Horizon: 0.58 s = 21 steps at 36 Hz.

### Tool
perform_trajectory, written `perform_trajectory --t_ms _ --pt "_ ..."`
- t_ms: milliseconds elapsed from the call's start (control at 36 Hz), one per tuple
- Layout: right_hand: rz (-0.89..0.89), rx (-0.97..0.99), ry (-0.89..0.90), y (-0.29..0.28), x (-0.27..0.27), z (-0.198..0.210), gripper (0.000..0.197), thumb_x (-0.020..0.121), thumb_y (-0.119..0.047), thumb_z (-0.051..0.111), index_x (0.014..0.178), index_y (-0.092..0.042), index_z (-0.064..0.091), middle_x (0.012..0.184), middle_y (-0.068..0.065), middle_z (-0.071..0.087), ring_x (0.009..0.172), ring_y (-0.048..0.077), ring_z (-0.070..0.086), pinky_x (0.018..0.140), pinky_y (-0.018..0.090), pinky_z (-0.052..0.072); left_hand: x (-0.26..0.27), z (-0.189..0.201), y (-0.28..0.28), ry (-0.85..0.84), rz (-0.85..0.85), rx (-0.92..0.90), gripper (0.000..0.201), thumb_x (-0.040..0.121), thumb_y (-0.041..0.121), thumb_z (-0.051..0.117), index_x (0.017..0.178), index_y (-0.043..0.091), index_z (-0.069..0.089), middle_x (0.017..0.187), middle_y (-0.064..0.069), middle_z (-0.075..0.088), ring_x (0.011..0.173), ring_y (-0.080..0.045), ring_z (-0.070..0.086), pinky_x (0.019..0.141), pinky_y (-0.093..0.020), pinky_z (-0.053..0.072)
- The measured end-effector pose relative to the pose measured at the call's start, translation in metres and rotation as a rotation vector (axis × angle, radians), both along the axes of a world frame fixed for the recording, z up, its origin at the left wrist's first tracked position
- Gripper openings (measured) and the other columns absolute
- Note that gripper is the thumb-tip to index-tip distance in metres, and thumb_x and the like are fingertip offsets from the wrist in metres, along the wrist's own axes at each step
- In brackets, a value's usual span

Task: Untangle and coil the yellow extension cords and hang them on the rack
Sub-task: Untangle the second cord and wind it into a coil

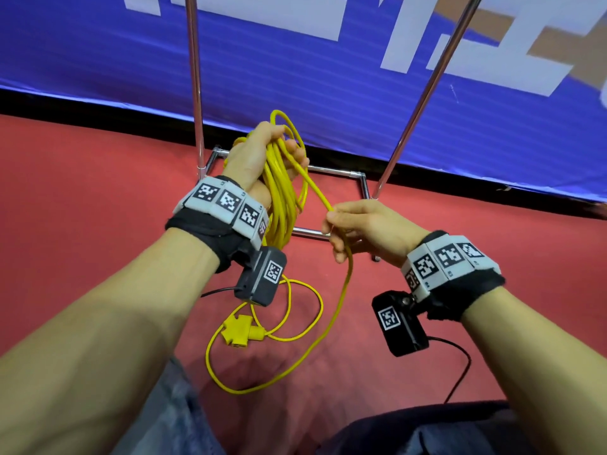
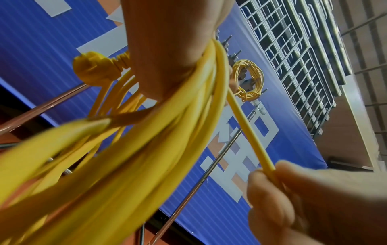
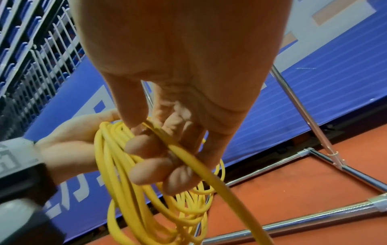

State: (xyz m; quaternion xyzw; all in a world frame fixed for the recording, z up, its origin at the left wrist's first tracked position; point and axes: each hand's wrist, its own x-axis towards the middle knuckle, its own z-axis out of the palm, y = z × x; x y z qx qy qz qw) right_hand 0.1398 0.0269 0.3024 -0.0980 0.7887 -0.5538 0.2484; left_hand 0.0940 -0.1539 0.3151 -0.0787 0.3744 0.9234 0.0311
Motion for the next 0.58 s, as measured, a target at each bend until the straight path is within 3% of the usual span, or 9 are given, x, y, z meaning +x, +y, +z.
perform_trajectory --t_ms 83,194,278,389,500,583 --pt "0.007 0.100 0.007 0.007 -0.003 0.001 0.025 0.095 -0.014 0.057 0.071 -0.006 0.059 0.056 0.010 0.054 0.048 0.020 0.051 0.048 0.020 0.043 -0.001 0.002 -0.006 -0.013 -0.013 0.063 0.027 0.094 0.011 0.051 0.067 0.012 0.046 0.048 0.003 0.040 0.035 -0.009 0.035 0.042 -0.019 0.039" --pt "-0.032 0.304 0.028 0.017 -0.008 -0.006 0.032 0.090 -0.013 0.063 0.060 -0.006 0.054 0.048 0.007 0.050 0.041 0.018 0.047 0.042 0.017 0.038 -0.004 0.005 -0.021 0.001 0.024 0.042 0.032 0.092 0.011 0.051 0.062 0.016 0.044 0.050 0.004 0.032 0.038 -0.008 0.027 0.039 -0.020 0.027" --pt "-0.170 0.311 0.062 0.027 -0.018 -0.008 0.034 0.084 -0.017 0.069 0.055 -0.009 0.052 0.048 0.007 0.045 0.044 0.022 0.045 0.051 0.026 0.042 -0.005 0.005 -0.026 0.015 0.055 -0.077 0.030 0.091 0.010 0.052 0.063 0.016 0.044 0.046 0.004 0.036 0.036 -0.009 0.027 0.038 -0.019 0.024" --pt "-0.318 0.294 0.053 0.035 -0.026 -0.003 0.033 0.076 -0.025 0.077 0.058 -0.014 0.052 0.050 0.002 0.039 0.049 0.020 0.036 0.051 0.025 0.038 -0.006 0.003 -0.023 0.041 0.043 -0.279 0.026 0.089 0.011 0.054 0.064 0.013 0.046 0.047 0.000 0.039 0.035 -0.011 0.028 0.038 -0.018 0.024" --pt "-0.401 0.367 0.034 0.040 -0.030 0.002 0.039 0.066 -0.041 0.083 0.062 -0.013 0.056 0.050 0.002 0.048 0.052 0.022 0.046 0.063 0.034 0.048 -0.006 0.004 -0.027 0.047 0.059 -0.261 0.027 0.088 0.011 0.053 0.062 0.013 0.046 0.047 -0.002 0.040 0.034 -0.012 0.028 0.039 -0.018 0.024" --pt "-0.494 0.352 0.040 0.040 -0.034 0.008 0.044 0.061 -0.049 0.084 0.062 -0.014 0.056 0.044 -0.003 0.046 0.043 0.017 0.040 0.056 0.031 0.041 -0.007 0.003 -0.031 0.038 0.089 -0.210 0.026 0.087 0.011 0.054 0.062 0.011 0.047 0.047 -0.003 0.041 0.035 -0.012 0.028 0.038 -0.019 0.024"
